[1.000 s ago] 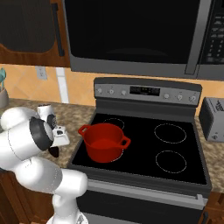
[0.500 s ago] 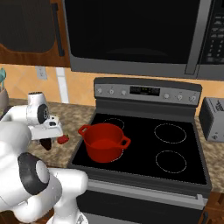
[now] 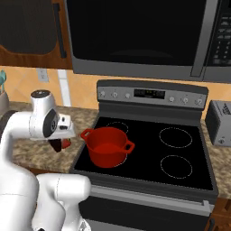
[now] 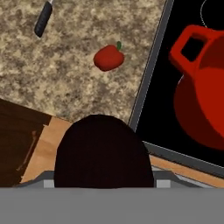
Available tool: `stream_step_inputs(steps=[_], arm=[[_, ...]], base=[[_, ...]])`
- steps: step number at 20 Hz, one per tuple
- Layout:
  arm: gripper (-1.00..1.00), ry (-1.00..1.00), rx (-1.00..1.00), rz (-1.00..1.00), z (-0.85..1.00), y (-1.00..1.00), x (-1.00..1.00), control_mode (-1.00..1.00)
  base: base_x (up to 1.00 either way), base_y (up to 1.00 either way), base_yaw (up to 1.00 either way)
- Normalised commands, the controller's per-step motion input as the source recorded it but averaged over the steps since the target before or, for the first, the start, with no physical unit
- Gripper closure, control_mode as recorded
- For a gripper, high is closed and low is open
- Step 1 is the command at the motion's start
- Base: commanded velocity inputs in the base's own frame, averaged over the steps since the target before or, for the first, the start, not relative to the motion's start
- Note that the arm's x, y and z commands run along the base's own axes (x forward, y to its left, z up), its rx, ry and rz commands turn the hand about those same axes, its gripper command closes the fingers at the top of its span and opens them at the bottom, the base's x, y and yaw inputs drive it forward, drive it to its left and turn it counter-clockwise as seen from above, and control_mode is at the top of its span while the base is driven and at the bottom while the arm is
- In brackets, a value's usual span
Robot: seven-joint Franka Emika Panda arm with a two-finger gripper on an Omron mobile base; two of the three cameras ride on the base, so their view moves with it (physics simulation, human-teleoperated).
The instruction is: Put the bell pepper and avocado in the pot. Retrieve the spatula and lightly stir the vegetables in the pot.
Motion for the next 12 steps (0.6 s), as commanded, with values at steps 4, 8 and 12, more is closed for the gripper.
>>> stream_step_inputs(steps=[4,8,12], arm=[[1.0,-0.11,0.09,-0.09,0.77,-0.94,0.0,-1.0],[1.0,-0.01,0.07,-0.09,0.42,-0.88,0.2,-1.0],[1.0,0.0,0.0,-0.04,-0.04,-0.78,0.57,-1.0]], base=[[0.0,0.0,0.0],[0.0,0.0,0.0],[0.0,0.0,0.0]])
